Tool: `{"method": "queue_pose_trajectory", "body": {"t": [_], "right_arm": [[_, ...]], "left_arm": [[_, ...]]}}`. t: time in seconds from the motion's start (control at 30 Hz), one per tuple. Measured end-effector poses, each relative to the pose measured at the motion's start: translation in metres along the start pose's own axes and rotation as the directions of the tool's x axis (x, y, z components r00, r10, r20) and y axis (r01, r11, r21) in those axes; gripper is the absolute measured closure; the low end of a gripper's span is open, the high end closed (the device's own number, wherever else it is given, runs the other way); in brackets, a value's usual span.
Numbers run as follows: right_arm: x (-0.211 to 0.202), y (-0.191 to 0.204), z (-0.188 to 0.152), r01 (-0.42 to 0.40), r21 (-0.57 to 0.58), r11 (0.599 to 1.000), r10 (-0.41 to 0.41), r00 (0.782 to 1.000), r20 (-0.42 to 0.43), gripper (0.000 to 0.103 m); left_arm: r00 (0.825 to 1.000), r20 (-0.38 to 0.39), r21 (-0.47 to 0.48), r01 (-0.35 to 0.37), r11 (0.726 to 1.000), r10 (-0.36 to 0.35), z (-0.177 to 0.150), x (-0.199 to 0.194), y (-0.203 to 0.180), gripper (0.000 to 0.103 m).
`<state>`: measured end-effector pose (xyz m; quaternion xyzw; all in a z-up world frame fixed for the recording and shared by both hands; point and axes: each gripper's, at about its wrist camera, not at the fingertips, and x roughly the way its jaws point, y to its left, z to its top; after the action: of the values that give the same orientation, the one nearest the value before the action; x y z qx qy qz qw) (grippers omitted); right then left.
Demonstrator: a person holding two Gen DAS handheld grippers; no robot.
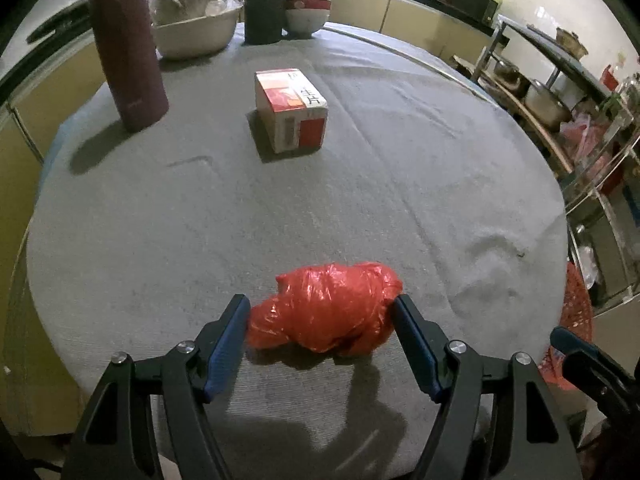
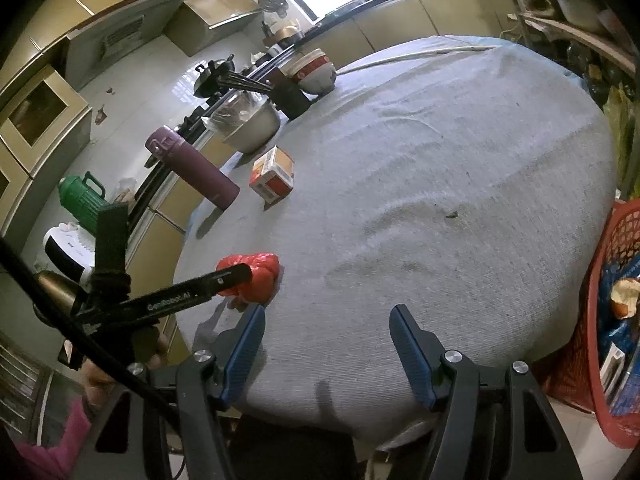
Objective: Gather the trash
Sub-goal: 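Grasp the red plastic bag with the left tool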
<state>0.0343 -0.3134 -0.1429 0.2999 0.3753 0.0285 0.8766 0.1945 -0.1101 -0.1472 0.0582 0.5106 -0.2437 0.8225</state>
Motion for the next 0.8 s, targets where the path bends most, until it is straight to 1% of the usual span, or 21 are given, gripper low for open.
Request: {"method": "queue_pose_trajectory", "body": {"t": [0.03,0.1,0.3,0.37,0.43,0.5,0.57,0.6,0.63,0.7,0.77,0.8], "right_arm": [[0.0,0.0,0.001,0.0,0.001,1.0,0.0,1.0,0.002,0.034],[0.002,-0.001,0.002,-0.001,0.009,1.0,0.001,1.0,0.001,0.034],[0.009,0.005,0.001,-0.007,-0.006,1.0,0.007,1.0,-0.016,0.034],[0.009,0.007,0.0,-0.006,-0.012,1.0,0.006,1.0,-0.017,0.034],[0.01,0.008,0.0,-0.007,-0.014,1.0,0.006,1.0,-0.019,0.034],[0.01,0.008,0.0,-0.004,-0.017,1.0,0.004,1.0,-0.019,0.034],[0.011,0.008,0.001,-0.006,-0.014,1.0,0.005,1.0,-0.019,0.034],[0.011,0.008,0.001,-0.006,-0.013,1.0,0.006,1.0,-0.019,0.034],[0.011,0.008,0.0,-0.007,-0.012,1.0,0.007,1.0,-0.02,0.034],[0.011,0.008,0.0,-0.008,-0.012,1.0,0.008,1.0,-0.023,0.034],[0.011,0.01,-0.001,-0.008,-0.019,1.0,0.008,1.0,-0.024,0.034],[0.011,0.01,-0.001,-0.008,-0.021,1.0,0.008,1.0,-0.023,0.034]], "left_arm": [[1.0,0.006,-0.007,0.001,1.0,-0.001,0.0,-0.001,0.002,0.029],[1.0,0.017,-0.029,-0.018,0.999,0.018,0.0,-0.002,0.007,0.029],[0.997,0.028,-0.128,-0.069,0.989,0.073,0.003,-0.007,0.035,0.029],[0.995,0.033,-0.195,-0.085,0.977,0.093,0.002,-0.012,0.05,0.029],[0.996,0.054,-0.243,-0.062,0.968,0.077,0.0,-0.02,0.061,0.029],[0.995,0.083,-0.255,-0.036,0.966,0.059,-0.005,-0.031,0.069,0.029],[0.993,0.11,-0.222,-0.022,0.975,0.047,-0.004,-0.038,0.07,0.029],[0.992,0.119,-0.183,-0.02,0.983,0.043,-0.003,-0.041,0.069,0.029],[0.992,0.118,-0.126,-0.022,0.992,0.037,-0.001,-0.042,0.066,0.029],[0.996,0.089,-0.005,-0.024,1.0,0.025,0.003,-0.039,0.061,0.029],[0.997,0.077,0.111,0.005,0.994,-0.014,0.004,-0.037,0.056,0.029],[0.997,0.054,0.176,0.042,0.983,-0.053,0.005,-0.034,0.054,0.029]]}}
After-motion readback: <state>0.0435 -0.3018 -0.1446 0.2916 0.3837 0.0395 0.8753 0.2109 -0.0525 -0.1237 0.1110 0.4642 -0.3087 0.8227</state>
